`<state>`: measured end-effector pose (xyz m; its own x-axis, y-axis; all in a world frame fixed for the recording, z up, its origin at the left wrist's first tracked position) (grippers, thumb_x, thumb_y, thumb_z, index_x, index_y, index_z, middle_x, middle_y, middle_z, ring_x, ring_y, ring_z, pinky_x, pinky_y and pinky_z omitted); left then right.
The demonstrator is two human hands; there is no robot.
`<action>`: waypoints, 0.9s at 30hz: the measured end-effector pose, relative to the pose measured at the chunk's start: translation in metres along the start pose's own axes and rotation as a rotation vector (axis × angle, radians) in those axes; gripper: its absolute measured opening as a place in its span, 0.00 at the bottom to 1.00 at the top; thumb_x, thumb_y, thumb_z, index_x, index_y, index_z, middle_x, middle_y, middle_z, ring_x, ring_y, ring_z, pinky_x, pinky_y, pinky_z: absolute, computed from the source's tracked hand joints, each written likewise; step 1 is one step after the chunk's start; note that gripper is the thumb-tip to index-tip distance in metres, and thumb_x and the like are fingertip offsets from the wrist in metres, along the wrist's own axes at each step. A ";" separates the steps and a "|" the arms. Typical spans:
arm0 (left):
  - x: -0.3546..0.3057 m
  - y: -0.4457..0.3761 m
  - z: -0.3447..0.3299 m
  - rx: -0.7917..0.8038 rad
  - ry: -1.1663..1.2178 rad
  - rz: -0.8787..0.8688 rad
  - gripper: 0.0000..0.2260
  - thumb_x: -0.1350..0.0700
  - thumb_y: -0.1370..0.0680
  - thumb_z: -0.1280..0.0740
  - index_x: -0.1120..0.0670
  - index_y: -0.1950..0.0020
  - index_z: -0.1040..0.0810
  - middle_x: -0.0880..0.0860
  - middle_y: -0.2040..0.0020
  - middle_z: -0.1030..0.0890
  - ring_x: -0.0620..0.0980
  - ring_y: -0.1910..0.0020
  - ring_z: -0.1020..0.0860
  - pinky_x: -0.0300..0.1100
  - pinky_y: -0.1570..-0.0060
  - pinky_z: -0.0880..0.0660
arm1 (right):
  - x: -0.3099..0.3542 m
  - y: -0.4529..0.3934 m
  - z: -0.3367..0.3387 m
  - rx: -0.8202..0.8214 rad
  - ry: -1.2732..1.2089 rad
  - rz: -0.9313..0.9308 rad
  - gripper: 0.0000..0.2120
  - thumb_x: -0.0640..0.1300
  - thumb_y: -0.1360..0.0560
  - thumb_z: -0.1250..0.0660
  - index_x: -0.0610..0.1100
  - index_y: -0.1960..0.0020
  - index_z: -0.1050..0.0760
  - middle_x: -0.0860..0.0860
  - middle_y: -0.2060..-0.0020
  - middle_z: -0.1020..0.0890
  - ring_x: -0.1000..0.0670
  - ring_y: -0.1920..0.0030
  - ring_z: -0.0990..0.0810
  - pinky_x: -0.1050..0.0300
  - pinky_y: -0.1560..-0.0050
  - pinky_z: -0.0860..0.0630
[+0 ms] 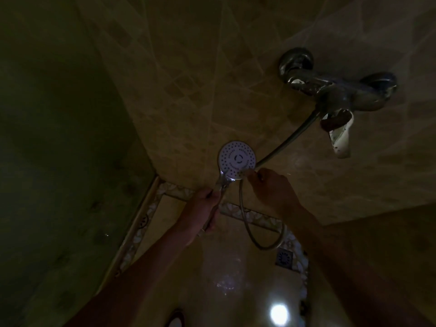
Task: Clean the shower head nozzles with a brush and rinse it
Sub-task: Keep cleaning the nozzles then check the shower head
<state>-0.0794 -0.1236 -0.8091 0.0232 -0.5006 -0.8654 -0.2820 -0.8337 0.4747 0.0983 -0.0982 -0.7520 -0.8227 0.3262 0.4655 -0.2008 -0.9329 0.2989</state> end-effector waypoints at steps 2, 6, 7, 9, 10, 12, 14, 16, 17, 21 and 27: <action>0.000 0.001 0.001 -0.005 -0.003 -0.003 0.12 0.55 0.18 0.42 0.56 0.61 0.30 0.58 0.75 0.32 0.48 0.85 0.35 0.31 0.83 0.42 | -0.007 0.002 0.001 -0.028 -0.007 -0.015 0.20 0.65 0.23 0.44 0.51 0.65 0.37 0.43 0.58 0.20 0.40 0.53 0.21 0.57 0.59 0.35; 0.001 0.001 0.002 0.008 -0.011 -0.023 0.12 0.54 0.18 0.41 0.55 0.60 0.29 0.57 0.77 0.33 0.48 0.85 0.36 0.32 0.84 0.43 | -0.014 0.009 0.000 -0.018 -0.030 -0.007 0.15 0.61 0.24 0.38 0.52 0.59 0.36 0.55 0.70 0.29 0.44 0.62 0.23 0.59 0.71 0.38; 0.002 0.001 0.002 0.009 -0.001 -0.027 0.12 0.54 0.18 0.41 0.55 0.61 0.29 0.57 0.77 0.33 0.49 0.86 0.36 0.33 0.84 0.43 | -0.013 0.009 -0.002 -0.010 -0.021 0.009 0.14 0.60 0.23 0.37 0.51 0.57 0.35 0.54 0.69 0.28 0.43 0.60 0.22 0.59 0.70 0.38; 0.002 0.000 0.001 0.007 0.004 -0.035 0.14 0.52 0.19 0.40 0.54 0.63 0.28 0.57 0.76 0.33 0.49 0.85 0.36 0.33 0.84 0.42 | -0.008 0.010 -0.004 0.001 -0.005 0.036 0.14 0.60 0.23 0.38 0.49 0.53 0.31 0.48 0.63 0.22 0.41 0.55 0.20 0.57 0.64 0.33; 0.002 0.001 0.000 0.006 -0.001 -0.037 0.15 0.51 0.19 0.40 0.53 0.64 0.27 0.57 0.75 0.32 0.50 0.85 0.36 0.34 0.84 0.42 | -0.005 0.010 -0.004 0.000 -0.010 0.045 0.16 0.61 0.23 0.38 0.48 0.49 0.28 0.46 0.58 0.19 0.41 0.53 0.20 0.56 0.61 0.30; 0.002 0.001 0.000 -0.001 -0.009 -0.036 0.16 0.51 0.19 0.40 0.49 0.67 0.25 0.58 0.74 0.32 0.50 0.84 0.37 0.34 0.83 0.42 | 0.002 0.008 -0.001 -0.014 -0.024 0.053 0.21 0.62 0.23 0.40 0.47 0.41 0.27 0.44 0.51 0.18 0.42 0.51 0.20 0.54 0.56 0.25; 0.002 0.002 0.000 0.000 -0.014 -0.033 0.16 0.52 0.19 0.40 0.48 0.66 0.24 0.59 0.72 0.32 0.50 0.84 0.37 0.33 0.83 0.43 | 0.003 0.004 0.007 -0.031 -0.008 0.033 0.21 0.62 0.23 0.41 0.47 0.40 0.27 0.43 0.50 0.18 0.41 0.50 0.20 0.53 0.54 0.25; 0.003 0.002 0.000 0.008 -0.012 -0.020 0.12 0.52 0.19 0.40 0.53 0.61 0.25 0.59 0.73 0.31 0.50 0.84 0.37 0.34 0.83 0.43 | -0.003 -0.001 0.014 -0.037 -0.023 0.000 0.19 0.59 0.22 0.41 0.44 0.44 0.27 0.42 0.51 0.19 0.40 0.49 0.21 0.55 0.56 0.28; 0.004 0.003 0.001 0.011 -0.016 -0.013 0.12 0.52 0.19 0.40 0.55 0.59 0.26 0.58 0.74 0.30 0.50 0.84 0.37 0.35 0.83 0.42 | -0.009 -0.002 0.015 -0.033 -0.031 -0.021 0.16 0.57 0.21 0.41 0.44 0.48 0.28 0.42 0.53 0.20 0.40 0.49 0.21 0.57 0.57 0.31; 0.004 0.006 0.002 0.013 -0.041 -0.016 0.12 0.52 0.19 0.41 0.58 0.57 0.27 0.60 0.72 0.32 0.51 0.83 0.37 0.34 0.84 0.42 | -0.022 0.008 0.004 0.023 0.017 -0.079 0.18 0.61 0.21 0.43 0.49 0.62 0.36 0.52 0.68 0.28 0.43 0.57 0.23 0.57 0.61 0.36; 0.006 0.007 -0.001 0.011 -0.002 0.003 0.12 0.55 0.19 0.41 0.57 0.60 0.29 0.54 0.76 0.30 0.49 0.84 0.36 0.35 0.82 0.43 | 0.007 0.010 -0.009 0.040 0.028 0.060 0.16 0.59 0.21 0.43 0.48 0.47 0.27 0.48 0.60 0.21 0.46 0.61 0.24 0.57 0.67 0.36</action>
<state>-0.0803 -0.1326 -0.8112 0.0208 -0.5024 -0.8644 -0.2925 -0.8298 0.4752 0.0857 -0.1064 -0.7529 -0.8472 0.2649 0.4605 -0.1296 -0.9437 0.3044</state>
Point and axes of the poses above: each hand's wrist, its own y-axis away from the middle knuckle, its own z-axis out of the back of the hand, x = y × z, the point moved 7 cm from there along -y, towards the middle knuckle
